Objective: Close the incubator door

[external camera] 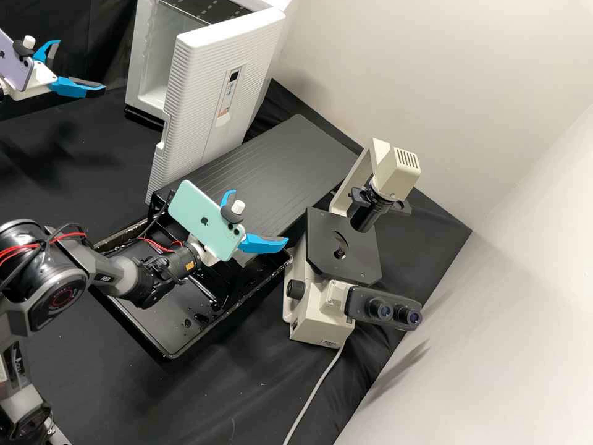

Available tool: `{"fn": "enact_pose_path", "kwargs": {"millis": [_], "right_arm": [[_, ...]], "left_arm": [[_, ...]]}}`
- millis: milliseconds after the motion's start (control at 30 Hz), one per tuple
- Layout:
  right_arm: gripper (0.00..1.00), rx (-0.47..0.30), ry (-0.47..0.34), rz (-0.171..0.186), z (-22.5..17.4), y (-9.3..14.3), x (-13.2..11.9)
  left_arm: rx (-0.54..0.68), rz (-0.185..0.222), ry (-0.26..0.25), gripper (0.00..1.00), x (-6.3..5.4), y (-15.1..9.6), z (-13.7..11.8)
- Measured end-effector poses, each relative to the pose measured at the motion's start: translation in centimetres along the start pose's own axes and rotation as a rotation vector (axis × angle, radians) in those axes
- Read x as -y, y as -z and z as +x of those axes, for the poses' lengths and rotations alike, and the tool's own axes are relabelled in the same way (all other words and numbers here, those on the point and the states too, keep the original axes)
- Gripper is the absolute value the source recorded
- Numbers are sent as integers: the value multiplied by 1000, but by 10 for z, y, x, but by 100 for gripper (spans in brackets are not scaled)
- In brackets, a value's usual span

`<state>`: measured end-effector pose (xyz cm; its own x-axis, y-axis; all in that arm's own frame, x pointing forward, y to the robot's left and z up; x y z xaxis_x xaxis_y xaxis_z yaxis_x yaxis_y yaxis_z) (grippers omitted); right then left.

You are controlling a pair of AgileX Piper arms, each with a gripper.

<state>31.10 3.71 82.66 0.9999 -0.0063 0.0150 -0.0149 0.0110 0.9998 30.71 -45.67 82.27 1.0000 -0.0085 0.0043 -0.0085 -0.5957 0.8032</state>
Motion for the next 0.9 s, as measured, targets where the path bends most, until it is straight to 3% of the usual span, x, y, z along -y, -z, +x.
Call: {"fn": "enact_pose_path", "kwargs": {"millis": [533, 767, 900], "right_arm": [[100, 0, 0, 0, 0, 0, 0], [100, -57, 24, -15, 6, 7, 0], [100, -93, -1, -21, 21, 13, -4]], "left_arm": [[0, 0, 0, 100, 0, 0, 0], [0, 0, 0, 100, 0, 0, 0], [0, 0, 0, 100, 0, 0, 0]]}}
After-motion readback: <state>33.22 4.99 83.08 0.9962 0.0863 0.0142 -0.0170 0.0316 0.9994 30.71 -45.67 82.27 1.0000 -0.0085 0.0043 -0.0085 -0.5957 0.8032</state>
